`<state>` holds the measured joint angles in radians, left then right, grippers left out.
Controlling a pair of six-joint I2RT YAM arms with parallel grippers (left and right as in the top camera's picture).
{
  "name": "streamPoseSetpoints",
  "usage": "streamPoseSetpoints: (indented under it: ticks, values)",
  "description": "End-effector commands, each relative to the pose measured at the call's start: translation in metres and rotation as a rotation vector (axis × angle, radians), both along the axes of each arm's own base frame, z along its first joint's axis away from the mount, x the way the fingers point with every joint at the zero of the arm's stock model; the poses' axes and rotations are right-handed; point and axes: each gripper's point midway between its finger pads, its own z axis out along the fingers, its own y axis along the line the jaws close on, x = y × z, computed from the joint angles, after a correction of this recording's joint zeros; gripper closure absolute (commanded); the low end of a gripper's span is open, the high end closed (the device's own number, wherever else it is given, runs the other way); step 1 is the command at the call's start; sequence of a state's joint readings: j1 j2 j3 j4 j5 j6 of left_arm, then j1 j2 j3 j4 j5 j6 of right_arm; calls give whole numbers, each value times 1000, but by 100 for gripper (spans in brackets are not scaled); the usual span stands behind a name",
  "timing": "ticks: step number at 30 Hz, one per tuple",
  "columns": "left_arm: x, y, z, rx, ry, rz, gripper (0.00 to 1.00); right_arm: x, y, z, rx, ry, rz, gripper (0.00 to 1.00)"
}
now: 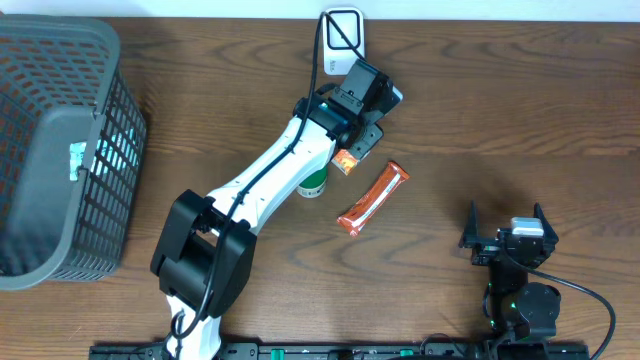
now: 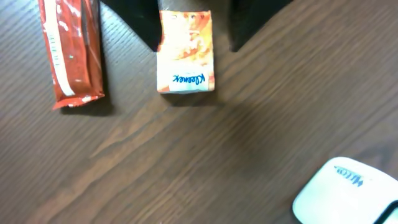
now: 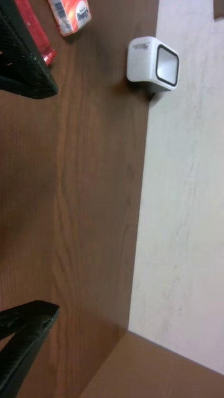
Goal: Scan the item barcode
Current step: 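Hold the Kleenex pack under the scanner with the left gripper, then release the Kleenex pack onto the table near the bottle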
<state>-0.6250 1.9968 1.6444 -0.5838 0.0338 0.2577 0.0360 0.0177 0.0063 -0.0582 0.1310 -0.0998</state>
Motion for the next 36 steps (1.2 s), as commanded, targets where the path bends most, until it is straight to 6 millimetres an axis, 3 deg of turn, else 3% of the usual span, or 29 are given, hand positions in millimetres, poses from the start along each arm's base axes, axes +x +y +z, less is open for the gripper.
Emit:
streamPoseSetpoints:
  ticks: [1, 9, 17, 21, 31, 34, 36]
  values:
    - [2, 4, -19, -6, 49, 48, 72, 0, 0, -1, -14, 4, -3, 1]
    - [4, 6, -45, 21, 87, 55, 75, 0, 0, -1, -14, 4, -3, 1]
    - [5, 18, -91, 63, 172, 107, 75, 0, 0, -1, -14, 4, -3, 1]
    - [5, 21, -98, 64, 188, 129, 75, 0, 0, -1, -14, 4, -3, 1]
    - [6, 21, -93, 32, 194, 190, 80, 0, 0, -1, -14, 4, -3, 1]
    - [8, 20, -70, 6, 161, 188, 80, 0, 0, -1, -14, 4, -3, 1]
    - [10, 19, -37, -32, 114, 185, 78, 0, 0, -1, -14, 4, -3, 1]
